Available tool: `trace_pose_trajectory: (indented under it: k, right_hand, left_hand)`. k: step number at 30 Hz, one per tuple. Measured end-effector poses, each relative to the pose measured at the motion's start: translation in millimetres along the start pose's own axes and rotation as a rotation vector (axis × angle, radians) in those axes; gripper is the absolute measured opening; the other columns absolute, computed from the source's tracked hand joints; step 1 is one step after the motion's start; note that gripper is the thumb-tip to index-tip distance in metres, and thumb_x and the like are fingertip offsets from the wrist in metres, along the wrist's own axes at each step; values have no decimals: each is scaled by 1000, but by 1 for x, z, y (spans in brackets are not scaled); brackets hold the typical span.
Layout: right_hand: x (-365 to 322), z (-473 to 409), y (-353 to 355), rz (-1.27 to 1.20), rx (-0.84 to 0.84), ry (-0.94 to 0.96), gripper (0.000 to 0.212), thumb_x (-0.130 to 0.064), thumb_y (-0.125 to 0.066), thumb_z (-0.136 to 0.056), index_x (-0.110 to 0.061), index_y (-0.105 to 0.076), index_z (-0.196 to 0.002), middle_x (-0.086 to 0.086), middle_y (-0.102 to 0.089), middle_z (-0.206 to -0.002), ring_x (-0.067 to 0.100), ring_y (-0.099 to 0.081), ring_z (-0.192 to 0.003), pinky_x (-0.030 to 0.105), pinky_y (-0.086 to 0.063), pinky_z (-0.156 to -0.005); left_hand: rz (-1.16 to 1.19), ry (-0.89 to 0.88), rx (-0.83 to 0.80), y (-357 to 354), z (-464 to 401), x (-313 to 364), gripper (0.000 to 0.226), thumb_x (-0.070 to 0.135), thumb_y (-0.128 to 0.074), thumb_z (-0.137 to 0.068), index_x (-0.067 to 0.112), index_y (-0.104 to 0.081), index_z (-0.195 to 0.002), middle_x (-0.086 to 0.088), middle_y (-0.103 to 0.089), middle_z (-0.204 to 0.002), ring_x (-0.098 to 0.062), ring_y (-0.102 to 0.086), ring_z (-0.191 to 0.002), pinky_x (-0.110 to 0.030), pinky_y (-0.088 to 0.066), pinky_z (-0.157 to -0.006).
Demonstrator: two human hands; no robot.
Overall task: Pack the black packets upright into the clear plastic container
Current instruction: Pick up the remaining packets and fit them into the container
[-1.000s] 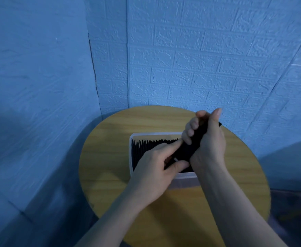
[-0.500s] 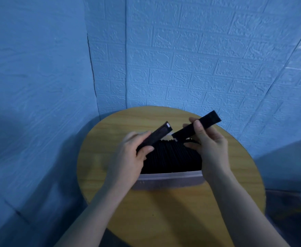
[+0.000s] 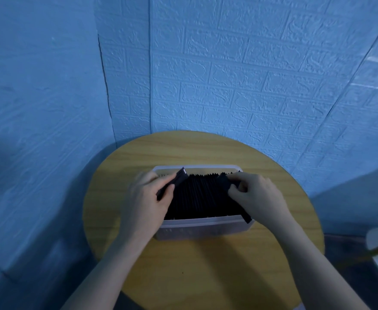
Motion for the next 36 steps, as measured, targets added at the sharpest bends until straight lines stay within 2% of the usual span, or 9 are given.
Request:
trace_pose_trajectory:
  k: [4,9,14,17,20,23,27,32,36]
  right_hand:
    - [-4,-3,5,-4,-49,33,32,-23,-55,-85,-33,-65,-114,-10,-55,-67,20,-58,-74,29,-39,-57]
    - [-5,-1,7,72,7,72,31,-19,-52,-88,-31,-66,-113,-11,-55,-71,19,-57,-74,26,-34,-52]
    - [-19,6,9,171,23,112,27,-17,-48,-89,-25,-68,-106,-4,-63,-90,26,-60,-82,35,-47,-64]
    - [-24,5,2,242,46,118,26,-17,-44,-91,-21,-66,-104,-2,-61,-99,26,-61,-82,34,-47,-65]
    - [-27,0,-7,266,60,96,26,-15,-42,-92,-18,-65,-103,-2,-61,-99,25,-60,-79,34,-47,-62]
    - [-30,-1,-13,233,53,81,29,-15,-42,-94,-19,-67,-109,-2,-62,-100,23,-57,-74,29,-38,-53]
    - [-32,8,-9,180,-16,71,33,-22,-44,-93,-21,-61,-121,-2,-61,-100,24,-57,-81,32,-41,-59]
    - [-27,10,-7,262,-5,39,31,-17,-40,-92,-20,-61,-115,1,-61,-78,19,-43,-58,31,-32,-51]
    - [-33,6,-15,259,-8,49,31,-21,-39,-95,-21,-63,-115,1,-67,-82,23,-52,-64,31,-38,-55]
  left_hand:
    - [-45,-83,-7,0,4,-3,32,20,-66,-87,18,-69,-119,7,-50,-75,-16,-49,-74,-34,-46,-61]
    - [70,-32,-13,-3,20,1,43,35,-52,-87,18,-66,-124,9,-53,-85,-10,-50,-82,-33,-49,-68]
    - [193,39,36,-7,29,-1,37,17,-62,-89,20,-64,-127,13,-55,-96,-6,-55,-81,-29,-51,-66]
    - [200,30,35,-7,30,0,38,12,-61,-91,21,-62,-128,19,-53,-99,-5,-55,-83,-20,-46,-65]
    - [177,31,37,-7,29,0,38,21,-54,-90,21,-64,-126,16,-54,-99,-3,-54,-84,-21,-46,-63]
    - [155,40,21,-8,30,-2,39,24,-53,-90,21,-64,-127,14,-56,-101,-4,-54,-84,-28,-50,-66]
    - [151,43,15,-7,30,-2,39,25,-53,-90,21,-65,-126,13,-56,-101,-5,-55,-86,-29,-51,-67]
    - [152,42,14,-9,29,-3,37,24,-55,-92,22,-64,-127,13,-55,-101,-5,-56,-83,-29,-51,-64]
    - [131,36,16,-9,30,-4,34,17,-60,-93,21,-64,-127,12,-56,-100,-7,-56,-86,-27,-50,-67]
Point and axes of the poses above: each hand's wrist, its own z-axis away from the middle knuckle, its own y-axis out of the back of the hand, x = y × z, the point moved 1 cm from there along -z, towards the middle knuckle
